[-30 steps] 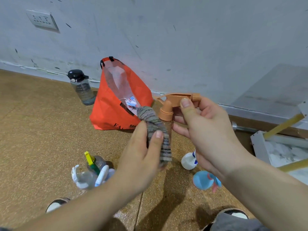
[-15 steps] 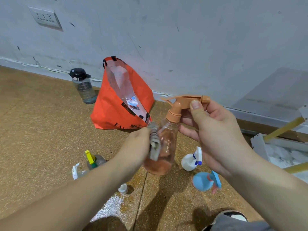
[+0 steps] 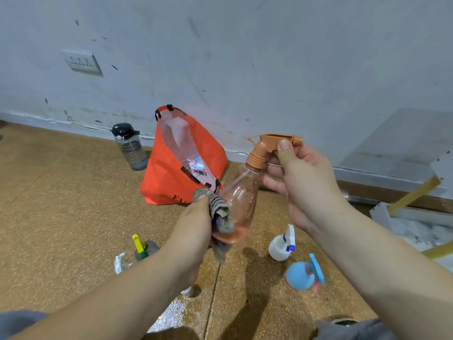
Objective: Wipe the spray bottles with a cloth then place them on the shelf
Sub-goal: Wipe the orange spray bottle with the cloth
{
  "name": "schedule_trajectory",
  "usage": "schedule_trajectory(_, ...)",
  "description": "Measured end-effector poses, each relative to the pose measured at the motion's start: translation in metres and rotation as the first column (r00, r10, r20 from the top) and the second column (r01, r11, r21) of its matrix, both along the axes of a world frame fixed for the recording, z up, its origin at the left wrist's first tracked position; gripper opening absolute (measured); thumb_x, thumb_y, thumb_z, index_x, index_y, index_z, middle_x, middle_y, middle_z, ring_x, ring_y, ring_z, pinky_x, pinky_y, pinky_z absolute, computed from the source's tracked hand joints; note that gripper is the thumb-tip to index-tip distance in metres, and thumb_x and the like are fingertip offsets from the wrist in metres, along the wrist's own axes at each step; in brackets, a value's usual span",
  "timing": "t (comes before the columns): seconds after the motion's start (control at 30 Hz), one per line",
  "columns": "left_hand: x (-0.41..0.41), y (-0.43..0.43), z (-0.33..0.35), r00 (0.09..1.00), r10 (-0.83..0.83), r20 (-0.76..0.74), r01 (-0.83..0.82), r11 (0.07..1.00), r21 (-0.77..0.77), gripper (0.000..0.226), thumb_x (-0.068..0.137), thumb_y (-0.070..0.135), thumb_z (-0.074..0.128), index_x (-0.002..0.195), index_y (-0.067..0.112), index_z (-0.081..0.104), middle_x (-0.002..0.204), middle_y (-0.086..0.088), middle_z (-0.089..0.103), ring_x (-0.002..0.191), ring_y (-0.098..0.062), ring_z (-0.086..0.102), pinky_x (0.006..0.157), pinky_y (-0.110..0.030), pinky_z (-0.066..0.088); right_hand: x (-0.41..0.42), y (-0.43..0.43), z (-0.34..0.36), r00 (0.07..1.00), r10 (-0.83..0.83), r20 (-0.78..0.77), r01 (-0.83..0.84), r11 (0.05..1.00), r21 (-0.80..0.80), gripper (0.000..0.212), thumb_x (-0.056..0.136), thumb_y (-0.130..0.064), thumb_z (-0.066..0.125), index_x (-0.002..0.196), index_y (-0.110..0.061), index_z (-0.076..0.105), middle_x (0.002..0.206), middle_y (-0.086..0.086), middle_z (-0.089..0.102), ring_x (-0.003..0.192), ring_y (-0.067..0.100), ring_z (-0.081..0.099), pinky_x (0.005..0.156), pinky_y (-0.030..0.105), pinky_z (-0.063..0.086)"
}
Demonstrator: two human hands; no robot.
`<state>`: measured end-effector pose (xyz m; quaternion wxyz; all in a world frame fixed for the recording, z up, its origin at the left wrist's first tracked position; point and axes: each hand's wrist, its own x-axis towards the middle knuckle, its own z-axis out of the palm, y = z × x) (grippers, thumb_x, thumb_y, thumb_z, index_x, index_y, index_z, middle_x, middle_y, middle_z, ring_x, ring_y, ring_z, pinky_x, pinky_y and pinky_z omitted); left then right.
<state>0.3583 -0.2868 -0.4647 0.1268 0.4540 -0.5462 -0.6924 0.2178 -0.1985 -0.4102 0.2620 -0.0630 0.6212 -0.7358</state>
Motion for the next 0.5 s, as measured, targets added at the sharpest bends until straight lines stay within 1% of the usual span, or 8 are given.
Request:
schedule_trajectory(0.07,-0.001,0.009,0.015,1.000,-0.006,0.023,0.011,0.966,-0.257,0.031,0.109,0.043,0.042,0.105,0.021,0.065,0.095,-0.007,0.076,0.082,-0.025,0.068,0.058,-0.026,0.055,0.002,0.000,0.001,0.999,0.008,0.031,-0.008,1.000,-0.018,0.026,0.110,-0.023,0.049,0.122,-0.008,0.067,0.106,0.011,0.079,0.093,0.023,0.079,0.078,0.039,0.066)
schedule_trajectory(0.17,-0.003,0.019,0.025,0.978,-0.204,0.052,0.188,0.740,-0.646,0.016,0.108,0.037,0.045,0.106,0.034,0.061,0.107,0.006,0.068,0.096,-0.009,0.063,0.079,-0.029,0.052,0.008,0.000,0.003,0.998,0.040,0.049,-0.038,0.999,-0.033,0.027,0.110,-0.022,0.049,0.124,-0.005,0.064,0.102,0.010,0.078,0.083,0.017,0.078,0.068,0.029,0.065)
schedule_trajectory(0.23,-0.009,0.018,0.022,0.959,-0.276,0.060,0.235,0.663,-0.711,0.020,0.106,0.044,0.044,0.111,0.034,0.060,0.106,0.009,0.069,0.102,-0.011,0.063,0.087,-0.036,0.051,0.009,0.002,0.006,0.998,0.039,0.042,-0.037,0.999,-0.038,0.026,0.110,-0.022,0.049,0.123,-0.005,0.063,0.101,0.010,0.078,0.082,0.016,0.077,0.071,0.030,0.064)
schedule_trajectory(0.3,-0.014,0.013,0.021,0.965,-0.262,-0.027,0.191,0.768,-0.612,0.027,0.109,0.047,0.041,0.111,0.031,0.063,0.100,0.009,0.072,0.097,-0.009,0.067,0.083,-0.031,0.052,0.006,0.003,0.007,0.999,0.027,0.027,-0.026,0.999,-0.035,0.024,0.109,-0.023,0.051,0.122,-0.008,0.065,0.105,0.009,0.079,0.094,0.021,0.078,0.084,0.038,0.064)
schedule_trajectory(0.37,-0.019,0.006,0.018,0.988,-0.130,-0.085,0.091,0.928,-0.362,0.040,0.109,0.048,0.042,0.099,0.026,0.073,0.090,0.009,0.077,0.089,-0.012,0.070,0.079,-0.027,0.055,0.001,0.006,0.009,1.000,0.015,0.009,-0.014,0.999,-0.041,0.022,0.108,-0.024,0.052,0.119,-0.010,0.066,0.106,0.007,0.079,0.098,0.023,0.078,0.092,0.047,0.062)
schedule_trajectory(0.43,-0.026,-0.003,0.011,0.999,-0.034,-0.041,0.036,0.999,0.031,0.047,0.104,0.051,0.050,0.088,0.023,0.083,0.097,-0.009,0.080,0.092,-0.031,0.067,0.089,-0.052,0.057,-0.007,0.009,0.012,1.000,-0.019,-0.013,0.018,0.998,-0.053,0.022,0.109,-0.023,0.052,0.120,-0.009,0.066,0.106,0.007,0.079,0.096,0.022,0.078,0.090,0.047,0.063)
schedule_trajectory(0.47,-0.029,-0.003,0.011,0.996,-0.056,-0.064,0.066,0.983,0.169,0.042,0.101,0.047,0.054,0.093,0.019,0.084,0.111,-0.022,0.076,0.096,-0.040,0.063,0.091,-0.064,0.051,-0.011,0.011,0.014,0.999,-0.040,-0.022,0.039,0.997,-0.062,0.023,0.109,-0.022,0.051,0.120,-0.009,0.066,0.105,0.006,0.080,0.094,0.022,0.079,0.086,0.044,0.064)
schedule_trajectory(0.5,-0.035,-0.003,0.011,0.991,-0.083,-0.104,0.107,0.963,0.248,0.039,0.097,0.040,0.055,0.104,0.014,0.082,0.123,-0.029,0.070,0.100,-0.045,0.060,0.093,-0.069,0.046,-0.015,0.013,0.015,0.998,-0.061,-0.028,0.059,0.996,-0.071,0.024,0.109,-0.023,0.051,0.121,-0.008,0.066,0.103,0.005,0.080,0.092,0.021,0.079,0.082,0.041,0.065)
